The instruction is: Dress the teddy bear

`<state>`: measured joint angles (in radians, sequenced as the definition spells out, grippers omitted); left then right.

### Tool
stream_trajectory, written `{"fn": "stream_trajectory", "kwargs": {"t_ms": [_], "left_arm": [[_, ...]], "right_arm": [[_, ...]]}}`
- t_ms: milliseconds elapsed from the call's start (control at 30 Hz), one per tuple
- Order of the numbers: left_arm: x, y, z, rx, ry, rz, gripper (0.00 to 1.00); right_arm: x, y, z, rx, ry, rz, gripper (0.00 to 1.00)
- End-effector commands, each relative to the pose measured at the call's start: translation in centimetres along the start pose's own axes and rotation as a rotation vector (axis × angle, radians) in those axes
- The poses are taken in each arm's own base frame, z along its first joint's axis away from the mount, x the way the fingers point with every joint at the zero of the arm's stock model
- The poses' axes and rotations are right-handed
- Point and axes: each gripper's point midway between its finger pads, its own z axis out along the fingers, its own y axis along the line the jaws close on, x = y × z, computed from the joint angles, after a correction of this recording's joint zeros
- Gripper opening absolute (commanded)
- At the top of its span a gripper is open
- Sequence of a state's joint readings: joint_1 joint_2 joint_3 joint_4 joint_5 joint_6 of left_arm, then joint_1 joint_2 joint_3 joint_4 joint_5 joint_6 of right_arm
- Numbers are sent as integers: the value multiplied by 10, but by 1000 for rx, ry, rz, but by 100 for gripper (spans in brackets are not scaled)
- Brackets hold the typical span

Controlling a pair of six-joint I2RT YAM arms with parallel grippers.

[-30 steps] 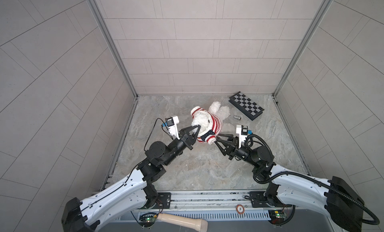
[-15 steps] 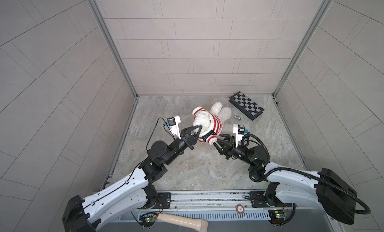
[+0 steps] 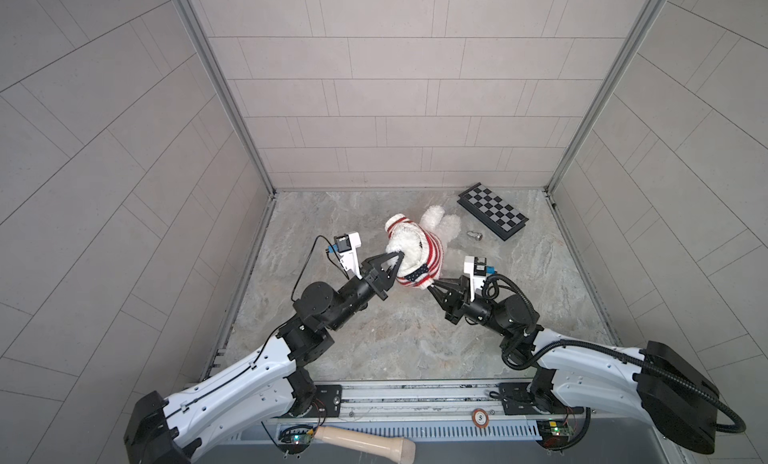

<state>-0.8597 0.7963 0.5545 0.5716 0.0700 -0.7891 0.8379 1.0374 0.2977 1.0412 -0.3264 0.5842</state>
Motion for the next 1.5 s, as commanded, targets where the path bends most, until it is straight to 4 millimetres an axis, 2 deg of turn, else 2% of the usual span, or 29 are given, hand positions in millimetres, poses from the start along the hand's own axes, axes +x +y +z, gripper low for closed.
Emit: {"fn": "stream_trajectory", "kwargs": {"t_ms": [0, 100, 267, 467, 633, 767, 867, 967, 1067, 1133, 1233, 1300, 1367, 1467], "left_arm": [[-29, -26, -4, 85, -90, -44, 0], [-32, -31, -2, 98, -92, -67, 0], [-34, -38, -3, 107, -71, -57, 0], [-20, -30, -11, 80, 97, 77, 0], [-5, -34, -21, 97, 230, 203, 0], [14, -33, -27, 127, 332, 279, 0], [25, -27, -28, 131, 372, 325, 0], [33, -14, -27, 102, 410, 384, 0], [39, 4, -29, 45, 436, 503, 0], [40, 8, -32, 40, 437, 586, 0], [50, 9, -38, 68, 470, 716, 0], [58, 12, -39, 79, 518, 772, 0], [65, 10, -41, 99, 566, 825, 0], [76, 6, -42, 129, 633, 880, 0]], "right_arm": [[45, -32, -13, 148, 189, -115, 0], [59, -48, -23, 235, 279, -177, 0], [65, -79, -45, 411, 309, -199, 0], [63, -109, -70, 578, 276, -113, 0], [68, -129, -84, 661, 291, -75, 0], [68, -125, -78, 626, 314, -84, 0], [73, -106, -62, 486, 369, -125, 2], [73, -72, -51, 312, 378, -147, 15], [59, -41, -55, 188, 311, -186, 45], [50, -34, -62, 190, 321, -208, 55], [25, -36, -70, 280, 317, -226, 57], [6, -39, -71, 311, 282, -205, 55], [-9, -45, -65, 318, 276, -122, 54], [-20, -54, -52, 269, 291, 21, 53]]}}
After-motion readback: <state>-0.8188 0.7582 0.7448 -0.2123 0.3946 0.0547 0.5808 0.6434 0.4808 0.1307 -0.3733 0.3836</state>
